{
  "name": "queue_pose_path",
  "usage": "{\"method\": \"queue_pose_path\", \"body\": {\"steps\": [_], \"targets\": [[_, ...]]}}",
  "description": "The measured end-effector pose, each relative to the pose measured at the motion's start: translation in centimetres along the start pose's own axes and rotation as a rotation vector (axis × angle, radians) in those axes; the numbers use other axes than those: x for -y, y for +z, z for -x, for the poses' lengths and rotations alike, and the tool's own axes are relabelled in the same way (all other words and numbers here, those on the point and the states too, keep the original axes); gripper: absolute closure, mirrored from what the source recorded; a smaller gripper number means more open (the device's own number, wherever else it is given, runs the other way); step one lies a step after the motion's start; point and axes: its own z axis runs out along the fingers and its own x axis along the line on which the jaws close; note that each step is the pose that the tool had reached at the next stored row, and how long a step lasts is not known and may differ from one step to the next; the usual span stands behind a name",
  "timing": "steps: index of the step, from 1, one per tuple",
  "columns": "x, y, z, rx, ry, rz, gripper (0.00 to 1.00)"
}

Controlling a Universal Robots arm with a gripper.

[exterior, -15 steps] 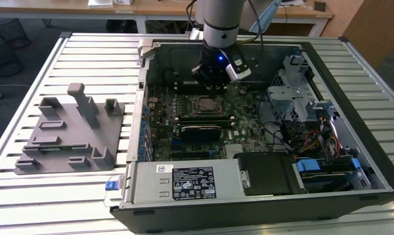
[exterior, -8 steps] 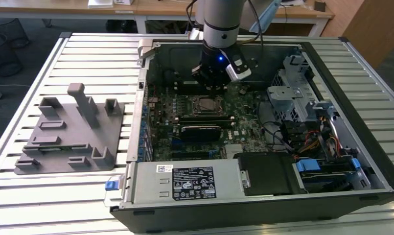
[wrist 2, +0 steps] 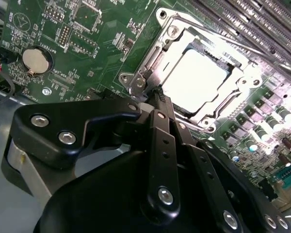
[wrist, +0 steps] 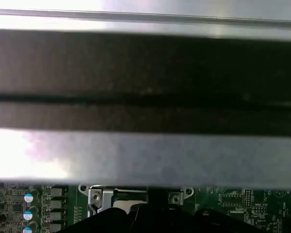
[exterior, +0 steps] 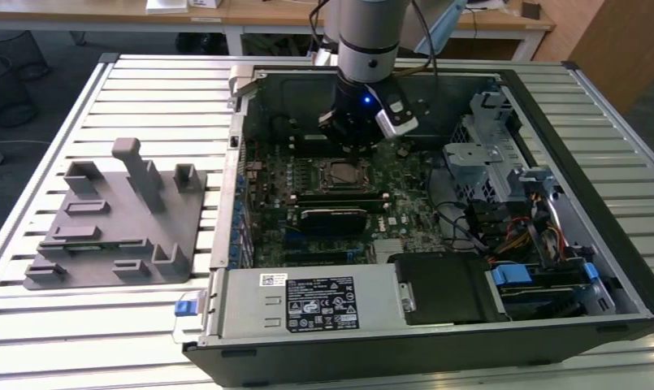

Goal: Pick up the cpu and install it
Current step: 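Install the second cpu locking lever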

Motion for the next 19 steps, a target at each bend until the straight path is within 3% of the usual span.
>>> {"method": "queue_pose_path", "body": {"steps": [6,12,16,19], "targets": [[0.59,-0.12,-0.01,-0.0001,0.0,-0.0002,0.89],[0.56,-1.52,0.02,0.0,0.0,-0.0001,0.89],[0.77,-1.54,0.02,0.0,0.0,-0.0005,0.89],[1.41,-1.56,0.01,-0.0003,0.0,-0.0018,0.89]]}}
